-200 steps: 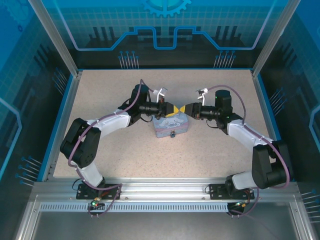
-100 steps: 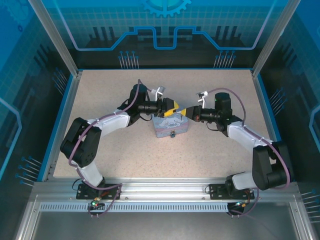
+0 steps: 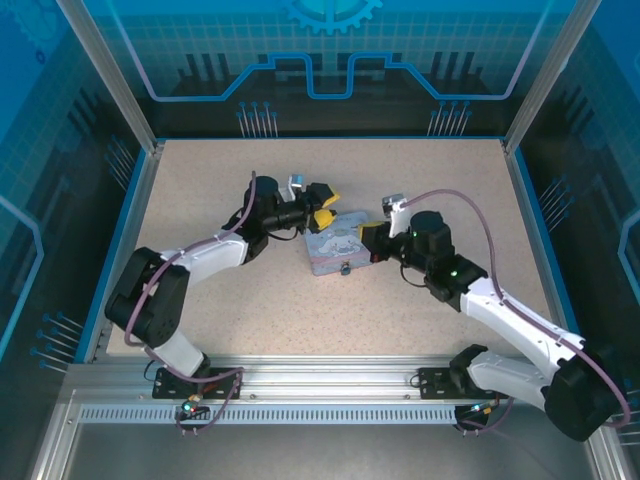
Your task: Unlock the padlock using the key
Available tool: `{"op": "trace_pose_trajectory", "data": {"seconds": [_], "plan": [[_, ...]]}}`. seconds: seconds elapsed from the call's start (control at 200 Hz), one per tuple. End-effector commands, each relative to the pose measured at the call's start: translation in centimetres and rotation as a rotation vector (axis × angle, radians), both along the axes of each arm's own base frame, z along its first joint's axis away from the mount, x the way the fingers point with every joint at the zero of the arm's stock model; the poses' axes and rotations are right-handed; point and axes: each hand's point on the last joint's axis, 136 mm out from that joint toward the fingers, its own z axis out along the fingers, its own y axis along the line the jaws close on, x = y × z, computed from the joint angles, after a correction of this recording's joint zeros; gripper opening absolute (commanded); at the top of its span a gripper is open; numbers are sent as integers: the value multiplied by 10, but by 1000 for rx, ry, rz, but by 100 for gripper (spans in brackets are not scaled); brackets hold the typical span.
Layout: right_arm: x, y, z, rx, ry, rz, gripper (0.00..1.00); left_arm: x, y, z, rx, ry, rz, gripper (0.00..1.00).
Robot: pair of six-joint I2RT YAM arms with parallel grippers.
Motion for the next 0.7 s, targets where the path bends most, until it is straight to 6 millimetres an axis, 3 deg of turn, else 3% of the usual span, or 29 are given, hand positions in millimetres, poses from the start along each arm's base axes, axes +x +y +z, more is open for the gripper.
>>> {"op": "trace_pose_trajectory", "data": {"seconds": [0.0, 0.295, 0.695], "plan": [[13, -18, 6, -177, -184, -142, 0, -6, 5, 2, 17, 95, 63, 60], [14, -5, 26, -247, -319, -164, 0, -24, -11, -9, 82, 178, 56, 59], [16, 11, 25, -271, -342, -123, 0, -19, -25, -1, 55, 185, 52, 58]]}}
